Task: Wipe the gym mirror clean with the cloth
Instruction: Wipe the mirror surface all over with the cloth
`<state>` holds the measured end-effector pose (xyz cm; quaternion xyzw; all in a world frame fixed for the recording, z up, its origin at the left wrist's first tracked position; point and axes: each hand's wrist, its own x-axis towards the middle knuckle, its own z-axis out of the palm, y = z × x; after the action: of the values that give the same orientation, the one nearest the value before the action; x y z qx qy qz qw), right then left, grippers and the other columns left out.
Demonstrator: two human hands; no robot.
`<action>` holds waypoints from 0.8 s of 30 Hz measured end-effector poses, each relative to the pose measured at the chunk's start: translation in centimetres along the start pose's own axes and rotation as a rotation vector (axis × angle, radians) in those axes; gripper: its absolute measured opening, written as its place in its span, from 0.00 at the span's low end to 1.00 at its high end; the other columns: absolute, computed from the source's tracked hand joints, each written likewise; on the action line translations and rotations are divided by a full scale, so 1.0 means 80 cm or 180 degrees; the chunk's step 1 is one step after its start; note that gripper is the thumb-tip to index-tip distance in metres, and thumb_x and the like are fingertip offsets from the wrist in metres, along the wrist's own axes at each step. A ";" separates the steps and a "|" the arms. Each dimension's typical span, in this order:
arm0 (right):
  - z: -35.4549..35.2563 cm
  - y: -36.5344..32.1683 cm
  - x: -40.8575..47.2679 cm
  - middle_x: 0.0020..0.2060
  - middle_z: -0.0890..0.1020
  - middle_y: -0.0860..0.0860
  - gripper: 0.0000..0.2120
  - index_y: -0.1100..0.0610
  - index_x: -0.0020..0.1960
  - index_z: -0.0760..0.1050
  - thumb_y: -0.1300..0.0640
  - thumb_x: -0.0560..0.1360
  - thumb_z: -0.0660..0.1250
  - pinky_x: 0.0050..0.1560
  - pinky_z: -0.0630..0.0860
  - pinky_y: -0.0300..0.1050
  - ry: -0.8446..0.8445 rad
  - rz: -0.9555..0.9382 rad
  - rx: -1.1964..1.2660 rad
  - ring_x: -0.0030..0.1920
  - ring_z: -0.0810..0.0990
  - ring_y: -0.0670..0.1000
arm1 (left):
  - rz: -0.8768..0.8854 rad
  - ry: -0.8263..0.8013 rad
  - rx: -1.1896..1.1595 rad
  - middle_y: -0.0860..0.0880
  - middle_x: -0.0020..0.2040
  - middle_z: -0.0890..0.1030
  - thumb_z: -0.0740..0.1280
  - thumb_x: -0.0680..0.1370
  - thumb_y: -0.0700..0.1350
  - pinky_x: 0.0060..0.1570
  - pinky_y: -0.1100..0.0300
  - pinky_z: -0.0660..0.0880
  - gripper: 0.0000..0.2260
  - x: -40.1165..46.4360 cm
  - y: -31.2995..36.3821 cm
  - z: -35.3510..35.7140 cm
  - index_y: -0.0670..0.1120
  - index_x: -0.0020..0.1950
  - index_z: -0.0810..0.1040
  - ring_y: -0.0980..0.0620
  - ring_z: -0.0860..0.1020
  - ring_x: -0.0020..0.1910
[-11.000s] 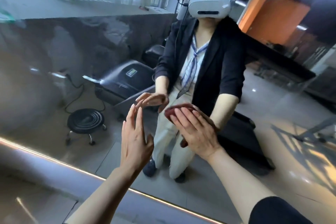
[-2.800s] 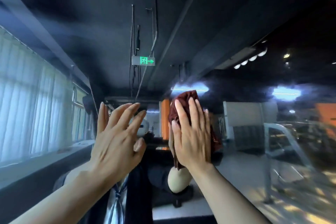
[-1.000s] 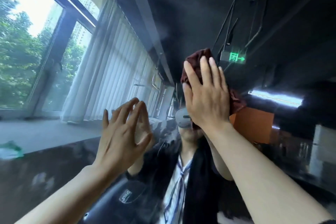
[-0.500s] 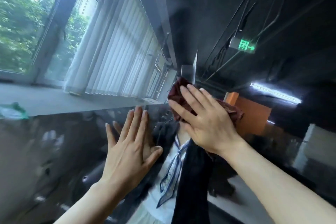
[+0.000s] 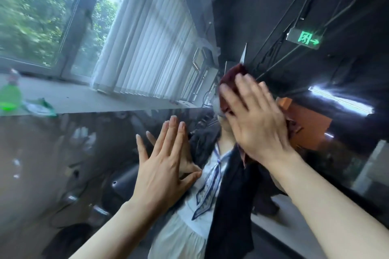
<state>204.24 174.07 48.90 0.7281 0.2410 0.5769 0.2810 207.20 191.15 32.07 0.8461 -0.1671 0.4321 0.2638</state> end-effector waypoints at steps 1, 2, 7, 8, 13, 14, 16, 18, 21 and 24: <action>0.000 -0.002 0.007 0.75 0.68 0.62 0.24 0.56 0.77 0.68 0.52 0.82 0.57 0.78 0.56 0.59 0.0155 0.0393 0.0055 0.76 0.65 0.63 | -0.0020 0.0010 0.0001 0.47 0.83 0.47 0.55 0.71 0.73 0.71 0.28 0.49 0.48 -0.002 0.001 0.001 0.45 0.82 0.48 0.49 0.47 0.81; 0.003 -0.012 0.008 0.75 0.68 0.63 0.24 0.57 0.76 0.68 0.53 0.82 0.59 0.79 0.54 0.59 0.0267 0.0648 0.0109 0.76 0.64 0.63 | -0.0041 0.0021 -0.0006 0.47 0.83 0.47 0.55 0.71 0.72 0.71 0.28 0.49 0.48 -0.003 0.002 0.002 0.45 0.82 0.49 0.49 0.47 0.81; 0.017 -0.058 -0.038 0.73 0.70 0.62 0.27 0.58 0.74 0.71 0.59 0.76 0.69 0.76 0.60 0.61 -0.0301 -0.0735 0.0228 0.74 0.67 0.64 | -0.0078 0.0043 0.0028 0.47 0.83 0.47 0.65 0.70 0.71 0.71 0.29 0.46 0.51 -0.009 0.003 0.002 0.44 0.82 0.49 0.47 0.49 0.81; 0.013 -0.043 -0.037 0.73 0.71 0.62 0.27 0.58 0.74 0.71 0.59 0.75 0.68 0.76 0.61 0.61 -0.0313 -0.0992 0.0129 0.74 0.69 0.63 | -0.0081 0.0032 0.0040 0.47 0.83 0.47 0.66 0.69 0.70 0.71 0.29 0.46 0.51 -0.011 0.003 0.002 0.44 0.82 0.49 0.47 0.49 0.81; -0.002 0.002 0.011 0.73 0.69 0.65 0.24 0.60 0.75 0.69 0.55 0.81 0.62 0.78 0.54 0.58 0.0397 0.0756 0.0080 0.74 0.66 0.64 | -0.0171 -0.0016 -0.0014 0.47 0.83 0.46 0.66 0.70 0.70 0.71 0.29 0.46 0.51 -0.015 0.007 0.004 0.44 0.82 0.48 0.47 0.48 0.81; 0.004 -0.013 0.006 0.74 0.68 0.65 0.24 0.60 0.76 0.68 0.56 0.81 0.63 0.78 0.53 0.58 0.0395 0.0811 0.0097 0.75 0.65 0.65 | -0.0193 -0.0016 -0.0045 0.47 0.83 0.45 0.65 0.70 0.70 0.71 0.29 0.46 0.51 -0.017 0.010 0.005 0.44 0.82 0.48 0.47 0.48 0.81; 0.019 -0.043 -0.021 0.74 0.68 0.64 0.26 0.59 0.76 0.68 0.60 0.78 0.66 0.79 0.51 0.58 0.0048 0.0010 0.0169 0.75 0.65 0.65 | -0.0196 -0.0016 -0.0059 0.47 0.83 0.45 0.65 0.71 0.69 0.71 0.29 0.46 0.51 -0.020 0.010 0.006 0.44 0.82 0.48 0.47 0.48 0.81; 0.015 -0.040 -0.034 0.73 0.70 0.63 0.26 0.58 0.75 0.70 0.60 0.77 0.64 0.78 0.55 0.58 -0.0334 -0.0971 0.0173 0.74 0.68 0.64 | -0.0182 -0.0053 -0.0035 0.48 0.83 0.43 0.66 0.71 0.69 0.71 0.29 0.44 0.51 -0.022 0.008 0.006 0.45 0.82 0.46 0.47 0.47 0.81; 0.004 0.005 -0.006 0.72 0.71 0.64 0.26 0.58 0.75 0.70 0.60 0.77 0.67 0.76 0.56 0.58 -0.0075 -0.0426 -0.0006 0.73 0.69 0.64 | -0.0195 -0.0080 -0.0030 0.48 0.82 0.43 0.68 0.70 0.68 0.71 0.29 0.44 0.52 -0.023 0.008 0.005 0.45 0.82 0.46 0.48 0.46 0.81; 0.006 -0.021 -0.001 0.74 0.67 0.64 0.27 0.58 0.77 0.67 0.61 0.78 0.67 0.79 0.51 0.57 0.0179 0.0652 0.0099 0.76 0.64 0.64 | -0.0265 -0.0104 -0.0066 0.48 0.82 0.43 0.70 0.70 0.68 0.70 0.29 0.46 0.53 -0.025 0.013 0.007 0.45 0.82 0.47 0.47 0.47 0.81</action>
<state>204.65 175.17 47.62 0.7367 0.1820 0.6190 0.2023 205.88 190.10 30.52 0.8564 -0.1405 0.4051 0.2875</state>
